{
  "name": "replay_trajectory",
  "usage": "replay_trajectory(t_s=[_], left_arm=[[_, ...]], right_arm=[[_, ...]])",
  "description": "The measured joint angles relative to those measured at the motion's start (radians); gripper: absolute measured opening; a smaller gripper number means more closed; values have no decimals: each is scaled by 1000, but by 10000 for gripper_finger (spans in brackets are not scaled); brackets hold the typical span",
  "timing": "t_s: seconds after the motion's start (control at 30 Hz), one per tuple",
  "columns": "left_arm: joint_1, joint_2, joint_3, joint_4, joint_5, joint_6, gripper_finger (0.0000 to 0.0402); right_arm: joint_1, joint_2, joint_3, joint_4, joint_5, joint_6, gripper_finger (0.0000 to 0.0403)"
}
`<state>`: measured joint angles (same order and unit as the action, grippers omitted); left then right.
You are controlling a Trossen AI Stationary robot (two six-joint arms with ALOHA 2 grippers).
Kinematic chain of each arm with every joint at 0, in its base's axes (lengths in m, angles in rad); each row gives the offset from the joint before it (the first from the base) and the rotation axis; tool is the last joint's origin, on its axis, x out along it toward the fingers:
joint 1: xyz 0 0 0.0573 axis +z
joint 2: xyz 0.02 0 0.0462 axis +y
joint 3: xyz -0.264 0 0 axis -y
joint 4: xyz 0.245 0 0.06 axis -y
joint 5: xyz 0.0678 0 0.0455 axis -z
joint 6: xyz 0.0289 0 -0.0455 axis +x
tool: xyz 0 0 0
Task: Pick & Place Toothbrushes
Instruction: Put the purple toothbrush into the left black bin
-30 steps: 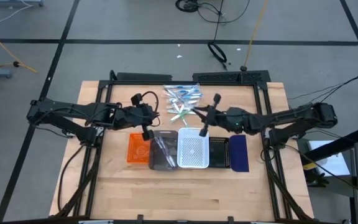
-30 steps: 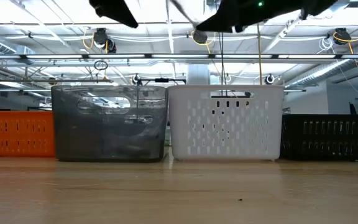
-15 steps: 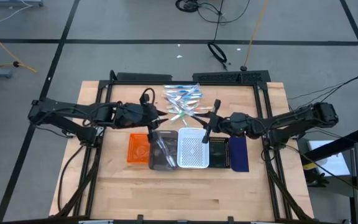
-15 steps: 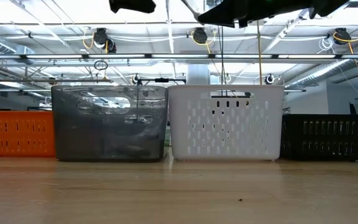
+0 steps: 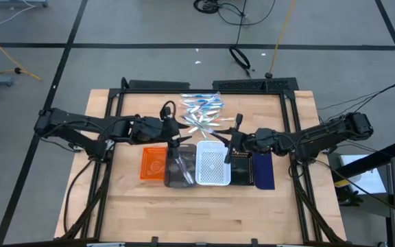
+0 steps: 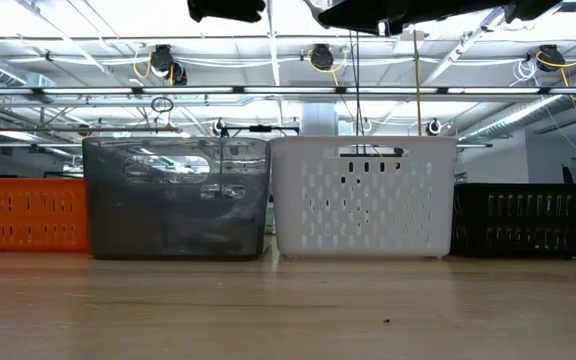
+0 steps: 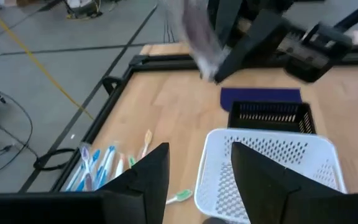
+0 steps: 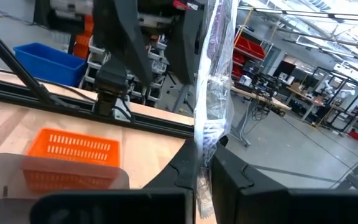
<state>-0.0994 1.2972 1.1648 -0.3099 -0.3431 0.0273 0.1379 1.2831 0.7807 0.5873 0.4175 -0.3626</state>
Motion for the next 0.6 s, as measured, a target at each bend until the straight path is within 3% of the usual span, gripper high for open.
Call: replay_trajectory(t_s=[0.6], left_arm=[[0,-1,0,147,6,69,170]], right_arm=[[-5,100,1,142,-31,-7,10]])
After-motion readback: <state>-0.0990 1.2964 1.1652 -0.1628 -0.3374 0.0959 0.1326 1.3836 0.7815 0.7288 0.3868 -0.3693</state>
